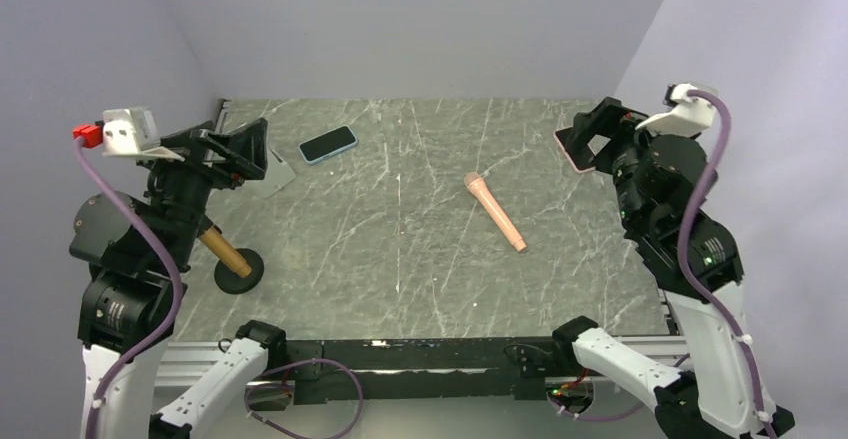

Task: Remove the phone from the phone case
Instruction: Pick up the phone at the center of the board.

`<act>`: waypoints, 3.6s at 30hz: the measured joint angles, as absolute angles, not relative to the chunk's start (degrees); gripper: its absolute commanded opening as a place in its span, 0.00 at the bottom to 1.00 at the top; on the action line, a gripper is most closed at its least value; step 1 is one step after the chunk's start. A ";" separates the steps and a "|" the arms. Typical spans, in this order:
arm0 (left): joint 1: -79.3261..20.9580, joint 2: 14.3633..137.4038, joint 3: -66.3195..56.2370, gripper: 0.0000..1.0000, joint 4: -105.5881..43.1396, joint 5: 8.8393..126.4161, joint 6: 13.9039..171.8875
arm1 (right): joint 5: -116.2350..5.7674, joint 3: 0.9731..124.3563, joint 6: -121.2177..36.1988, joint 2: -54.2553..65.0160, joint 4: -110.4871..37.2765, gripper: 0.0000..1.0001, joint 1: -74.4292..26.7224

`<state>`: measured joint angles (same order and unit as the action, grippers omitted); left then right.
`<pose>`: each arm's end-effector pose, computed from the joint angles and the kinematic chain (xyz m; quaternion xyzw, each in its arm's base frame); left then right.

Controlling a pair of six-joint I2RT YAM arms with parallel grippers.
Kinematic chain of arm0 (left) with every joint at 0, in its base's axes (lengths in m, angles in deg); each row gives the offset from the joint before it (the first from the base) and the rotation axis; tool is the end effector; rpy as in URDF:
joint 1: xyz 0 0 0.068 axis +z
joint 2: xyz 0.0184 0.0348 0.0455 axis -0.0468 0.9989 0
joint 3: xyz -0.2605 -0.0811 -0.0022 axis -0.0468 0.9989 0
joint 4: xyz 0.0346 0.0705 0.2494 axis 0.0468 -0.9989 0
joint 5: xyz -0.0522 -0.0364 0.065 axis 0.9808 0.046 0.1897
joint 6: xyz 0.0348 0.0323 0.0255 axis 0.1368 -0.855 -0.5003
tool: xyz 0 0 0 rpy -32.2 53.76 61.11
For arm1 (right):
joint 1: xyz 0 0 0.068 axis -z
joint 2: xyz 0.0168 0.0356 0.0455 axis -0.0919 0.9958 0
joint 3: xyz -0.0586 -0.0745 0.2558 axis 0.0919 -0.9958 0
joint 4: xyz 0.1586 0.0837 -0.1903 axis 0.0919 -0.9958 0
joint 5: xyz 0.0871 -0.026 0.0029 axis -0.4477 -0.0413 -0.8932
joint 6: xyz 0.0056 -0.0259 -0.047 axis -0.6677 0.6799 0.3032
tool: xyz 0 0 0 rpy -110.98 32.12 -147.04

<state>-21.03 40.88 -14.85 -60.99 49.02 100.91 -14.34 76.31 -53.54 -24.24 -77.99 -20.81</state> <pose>0.0668 -0.0155 0.5184 -0.0777 0.6130 -0.2024 0.7598 0.1126 0.0333 0.5101 0.1439 0.7139 0.0497 0.6835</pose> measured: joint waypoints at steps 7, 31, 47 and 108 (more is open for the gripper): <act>-21.03 42.50 -11.66 0.99 -60.20 49.63 99.91 | -12.92 70.03 -53.91 -20.70 -75.89 1.00 -20.83; -20.95 55.41 3.29 0.99 -54.10 56.67 90.83 | -26.84 52.77 -56.58 8.04 -55.76 1.00 -1.67; -7.13 57.71 7.34 0.99 -47.52 85.65 97.83 | -38.75 57.49 -62.31 32.92 -40.41 1.00 20.06; -4.12 67.83 10.66 0.96 -41.36 93.98 104.54 | -32.28 122.95 -71.35 73.09 -85.22 0.61 13.39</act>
<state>-4.12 67.83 10.66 -41.36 93.98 104.54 -32.28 122.95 -71.35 73.09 -85.22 13.39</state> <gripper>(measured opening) 0.967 0.778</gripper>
